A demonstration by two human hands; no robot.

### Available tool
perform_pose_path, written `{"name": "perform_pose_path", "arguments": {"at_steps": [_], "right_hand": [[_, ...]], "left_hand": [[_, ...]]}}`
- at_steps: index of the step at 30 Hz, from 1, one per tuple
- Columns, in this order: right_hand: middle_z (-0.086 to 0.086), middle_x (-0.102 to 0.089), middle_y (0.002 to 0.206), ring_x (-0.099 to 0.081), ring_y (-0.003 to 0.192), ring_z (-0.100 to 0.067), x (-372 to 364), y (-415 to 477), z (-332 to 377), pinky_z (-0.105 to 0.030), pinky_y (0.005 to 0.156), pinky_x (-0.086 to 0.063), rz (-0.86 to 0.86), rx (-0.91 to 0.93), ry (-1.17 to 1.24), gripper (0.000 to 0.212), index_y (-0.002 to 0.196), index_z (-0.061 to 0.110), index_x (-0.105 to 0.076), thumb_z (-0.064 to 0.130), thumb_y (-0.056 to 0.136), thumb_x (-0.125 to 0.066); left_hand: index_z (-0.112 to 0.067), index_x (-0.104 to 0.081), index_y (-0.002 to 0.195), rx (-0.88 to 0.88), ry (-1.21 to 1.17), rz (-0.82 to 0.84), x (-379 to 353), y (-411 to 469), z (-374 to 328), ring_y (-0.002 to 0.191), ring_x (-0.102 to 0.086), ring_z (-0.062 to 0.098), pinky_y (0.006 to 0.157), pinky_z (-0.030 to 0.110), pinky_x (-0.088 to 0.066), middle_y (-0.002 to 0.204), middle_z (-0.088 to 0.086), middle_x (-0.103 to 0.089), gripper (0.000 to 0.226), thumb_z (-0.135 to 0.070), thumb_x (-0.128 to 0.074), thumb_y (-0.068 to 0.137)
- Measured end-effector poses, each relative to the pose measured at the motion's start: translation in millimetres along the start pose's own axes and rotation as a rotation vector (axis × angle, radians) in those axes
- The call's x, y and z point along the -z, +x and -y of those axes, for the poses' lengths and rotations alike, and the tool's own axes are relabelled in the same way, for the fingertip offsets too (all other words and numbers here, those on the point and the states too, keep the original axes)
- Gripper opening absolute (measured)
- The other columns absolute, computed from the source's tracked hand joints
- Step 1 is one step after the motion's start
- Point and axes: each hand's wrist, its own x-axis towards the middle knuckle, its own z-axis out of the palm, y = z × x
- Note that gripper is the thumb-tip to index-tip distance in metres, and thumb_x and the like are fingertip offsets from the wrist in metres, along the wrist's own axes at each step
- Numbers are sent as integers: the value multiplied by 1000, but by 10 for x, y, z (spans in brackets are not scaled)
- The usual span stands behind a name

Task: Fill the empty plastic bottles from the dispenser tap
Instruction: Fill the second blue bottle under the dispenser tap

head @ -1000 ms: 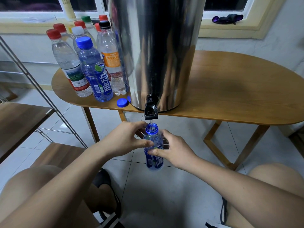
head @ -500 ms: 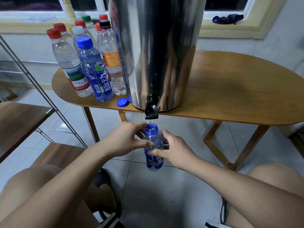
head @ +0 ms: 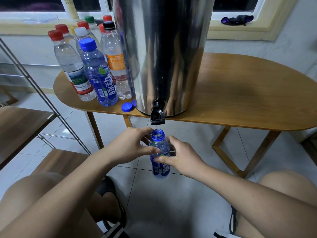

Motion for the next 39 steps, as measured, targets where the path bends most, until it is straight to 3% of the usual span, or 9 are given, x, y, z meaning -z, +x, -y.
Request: {"name": "perform_pose_path", "arguments": {"at_steps": [7,13,19,25,39], "right_hand": [[16,-66,141,-66,124,-7,-10,21,-38,-34,102,-59,-7,6,-10,72,144,41,-51,57,84,-87],[18,-69,135,-67,120,-4,-7,10,-30,-30,98,-60,-13,10,7,68,140,42,-54,56,84,-88],[16,-67,138,-66,123,-6,-5,8,-14,-32,100,-60,-6,7,1,69,142,41,-51,55,85,-87],[20,-66,135,-65,119,-5,0,-5,4,-21,90,-55,1,0,3,68,142,42,-51,54,86,-87],[16,-66,141,-65,124,-8,-13,13,-24,-32,99,-60,-3,6,-18,73,145,40,-51,57,84,-87]], "left_hand": [[-27,-65,135,5,-8,1,-1,4,6,102,-70,-5,81,14,-57,118,-14,-75,58,-53,-85,88],[-36,-63,122,-5,-10,-10,-11,3,21,98,-70,-6,74,11,-51,111,-16,-76,47,-55,-86,87],[-30,-66,126,-9,-18,-7,-18,10,41,100,-71,-4,78,15,-56,112,-14,-77,50,-53,-87,87],[-34,-64,125,-8,-18,-1,-21,8,41,100,-70,-5,77,12,-55,112,-16,-76,49,-54,-86,87],[-39,-60,120,-10,-10,5,-21,15,35,98,-70,-6,74,10,-51,109,-17,-75,45,-54,-86,87]]}}
